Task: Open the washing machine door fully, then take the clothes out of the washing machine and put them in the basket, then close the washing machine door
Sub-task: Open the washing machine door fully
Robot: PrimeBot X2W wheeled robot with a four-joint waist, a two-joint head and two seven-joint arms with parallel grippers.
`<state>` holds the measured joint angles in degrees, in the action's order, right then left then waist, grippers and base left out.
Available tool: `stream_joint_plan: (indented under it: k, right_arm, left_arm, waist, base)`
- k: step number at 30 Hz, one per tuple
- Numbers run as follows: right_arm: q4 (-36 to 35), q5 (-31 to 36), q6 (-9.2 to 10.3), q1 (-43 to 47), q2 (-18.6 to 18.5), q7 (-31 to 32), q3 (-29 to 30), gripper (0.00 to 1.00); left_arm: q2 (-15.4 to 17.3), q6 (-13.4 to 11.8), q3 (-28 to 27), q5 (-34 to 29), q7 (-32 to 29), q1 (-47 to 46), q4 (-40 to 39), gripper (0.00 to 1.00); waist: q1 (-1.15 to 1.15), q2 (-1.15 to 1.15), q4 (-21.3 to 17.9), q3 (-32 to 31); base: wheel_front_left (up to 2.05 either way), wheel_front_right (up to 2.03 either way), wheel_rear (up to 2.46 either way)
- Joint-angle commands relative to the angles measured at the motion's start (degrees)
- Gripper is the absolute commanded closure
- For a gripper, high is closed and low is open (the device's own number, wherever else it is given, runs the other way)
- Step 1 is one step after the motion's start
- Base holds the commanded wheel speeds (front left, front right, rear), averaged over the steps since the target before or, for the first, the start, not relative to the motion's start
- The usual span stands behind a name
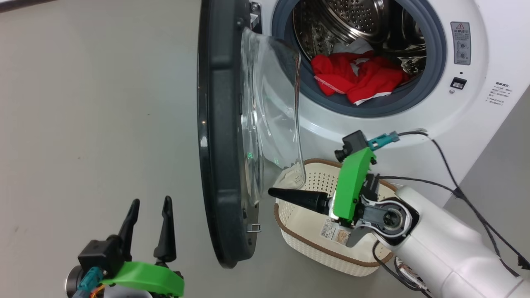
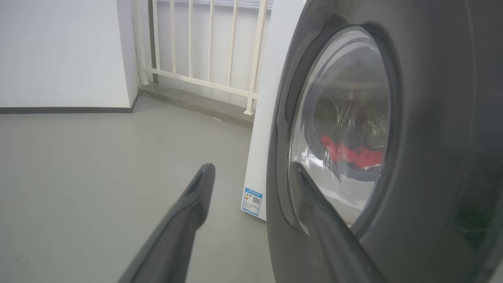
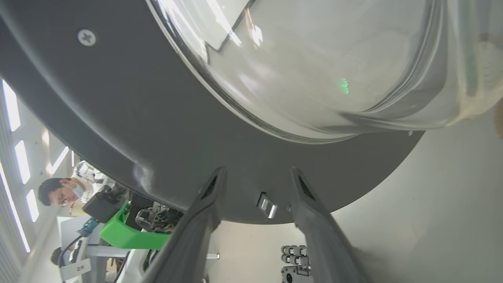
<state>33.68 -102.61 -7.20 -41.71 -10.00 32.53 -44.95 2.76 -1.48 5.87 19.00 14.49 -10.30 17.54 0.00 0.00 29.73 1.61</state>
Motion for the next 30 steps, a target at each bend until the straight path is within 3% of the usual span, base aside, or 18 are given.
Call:
stream_joint_plan:
  k: [1, 11, 20, 25, 30]
  right_arm:
    - [-2.13, 4.55, -0.29, 1.31, -0.95, -4.31, -0.22, 0.00]
    - [-0.45, 28.45, -0.29, 4.60, -4.99, -26.76, -7.72, 0.00]
    - [11.15, 45.88, -0.29, 5.12, -3.71, -43.97, -6.80, 0.00]
    - [16.90, 54.84, -0.29, 4.80, -1.18, -47.41, 0.36, 0.00]
    - [10.19, 69.79, -0.29, 9.01, 0.69, -47.50, 19.23, 0.00]
  left_arm:
    - [1.32, 0.27, -1.56, 0.25, 0.22, -0.20, -0.98, 0.00]
    - [1.99, 0.16, -1.16, 0.42, 0.24, 1.50, -1.52, 0.00]
    - [2.07, 0.25, -1.08, 0.19, 0.40, 2.59, -3.43, 0.00]
    - [1.80, 0.28, -1.03, -0.13, 0.47, 2.86, -4.49, 0.00]
    - [1.38, 0.03, -1.71, -0.57, 0.50, 3.06, -6.36, 0.00]
  waist:
    - [0.00, 0.00, -0.30, -0.49]
    - [0.00, 0.00, -0.90, -1.79]
    - [0.00, 0.00, -1.47, -1.66]
    - [0.00, 0.00, -1.57, -1.39]
    - [0.00, 0.00, -1.71, -0.84]
  base:
    - [0.00, 0.00, 0.00]
    - [0.00, 0.00, 0.00]
    - [0.00, 0.00, 0.00]
    - [0.00, 0.00, 0.00]
    - [0.00, 0.00, 0.00]
